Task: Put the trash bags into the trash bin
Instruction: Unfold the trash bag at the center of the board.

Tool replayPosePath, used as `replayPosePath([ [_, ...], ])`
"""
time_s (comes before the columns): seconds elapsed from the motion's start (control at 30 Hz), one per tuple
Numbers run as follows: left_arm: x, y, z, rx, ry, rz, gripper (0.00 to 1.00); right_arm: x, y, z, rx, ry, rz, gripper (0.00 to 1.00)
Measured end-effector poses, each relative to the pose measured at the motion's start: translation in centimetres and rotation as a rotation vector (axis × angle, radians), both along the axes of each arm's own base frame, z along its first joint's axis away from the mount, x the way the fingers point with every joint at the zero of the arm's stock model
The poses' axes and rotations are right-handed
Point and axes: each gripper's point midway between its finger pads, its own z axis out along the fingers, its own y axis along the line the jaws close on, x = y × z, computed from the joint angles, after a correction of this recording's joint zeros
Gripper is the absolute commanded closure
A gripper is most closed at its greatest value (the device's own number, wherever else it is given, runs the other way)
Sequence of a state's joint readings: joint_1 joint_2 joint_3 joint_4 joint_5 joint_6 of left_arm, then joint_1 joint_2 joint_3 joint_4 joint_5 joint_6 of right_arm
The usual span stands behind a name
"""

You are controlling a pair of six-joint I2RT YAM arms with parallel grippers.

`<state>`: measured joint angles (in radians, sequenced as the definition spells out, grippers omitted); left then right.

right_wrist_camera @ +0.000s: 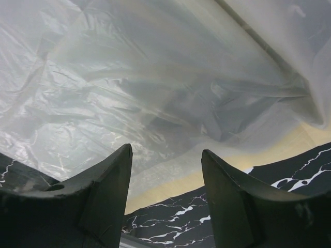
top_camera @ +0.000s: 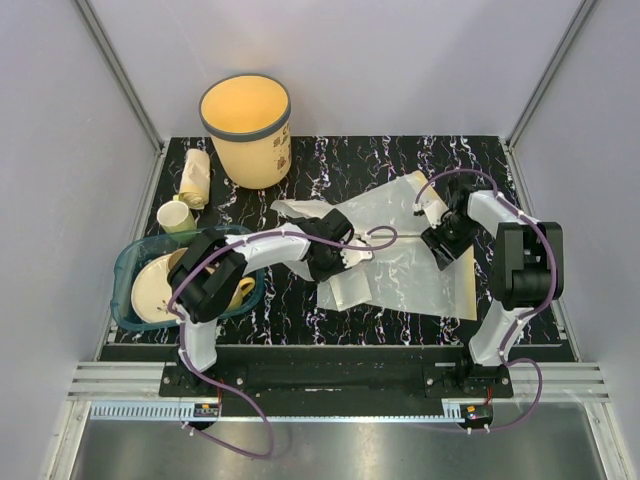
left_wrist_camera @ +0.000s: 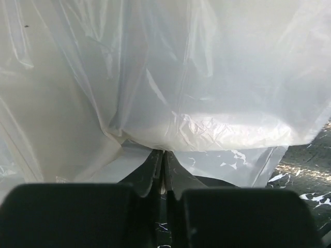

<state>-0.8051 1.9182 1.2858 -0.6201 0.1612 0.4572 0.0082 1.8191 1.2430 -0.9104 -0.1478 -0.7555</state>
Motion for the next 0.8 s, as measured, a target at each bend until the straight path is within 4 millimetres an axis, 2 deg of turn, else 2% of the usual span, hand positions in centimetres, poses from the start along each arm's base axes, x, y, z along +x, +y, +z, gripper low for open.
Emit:
replayPosePath([
  [0.1, -0.1, 0.1, 0.1, 0.003, -0.001, -0.029, 1.00, -0.3, -0.6, -1.2, -0.033, 0.013, 0.007, 0.38],
  [0.2, -0.9, 1.2, 0.1, 0.032, 0.010, -0.068, 1.00, -0.6, -1.5, -2.2, -0.080, 0.039, 0.016, 0.39],
  [0.3, -2.9, 4.1, 0.0, 0.090, 0.046, -0.110, 1.00, -0.4, -2.2, -2.3, -0.113, 0.031, 0.023, 0.39],
  [0.43, -5.7, 9.2, 0.0, 0.183, 0.104, -0.152, 1.00, -0.2, -3.4, -2.4, -0.149, 0.029, 0.017, 0.40],
  [0.5, -5.7, 10.1, 0.3, 0.182, 0.099, -0.161, 1.00, -0.3, -3.6, -2.4, -0.150, 0.031, 0.017, 0.40],
  [0.6, -4.6, 10.7, 1.0, 0.162, 0.067, -0.156, 1.00, -0.3, -3.7, -2.4, -0.152, 0.033, 0.026, 0.39],
  [0.7, -3.8, 11.3, 1.3, 0.152, 0.057, -0.142, 1.00, -0.4, -4.0, -2.3, -0.147, 0.035, 0.038, 0.33],
  [0.8, -4.1, 11.7, 1.5, 0.164, 0.079, -0.140, 0.99, -1.1, -3.5, -1.9, -0.092, 0.057, 0.042, 0.20],
])
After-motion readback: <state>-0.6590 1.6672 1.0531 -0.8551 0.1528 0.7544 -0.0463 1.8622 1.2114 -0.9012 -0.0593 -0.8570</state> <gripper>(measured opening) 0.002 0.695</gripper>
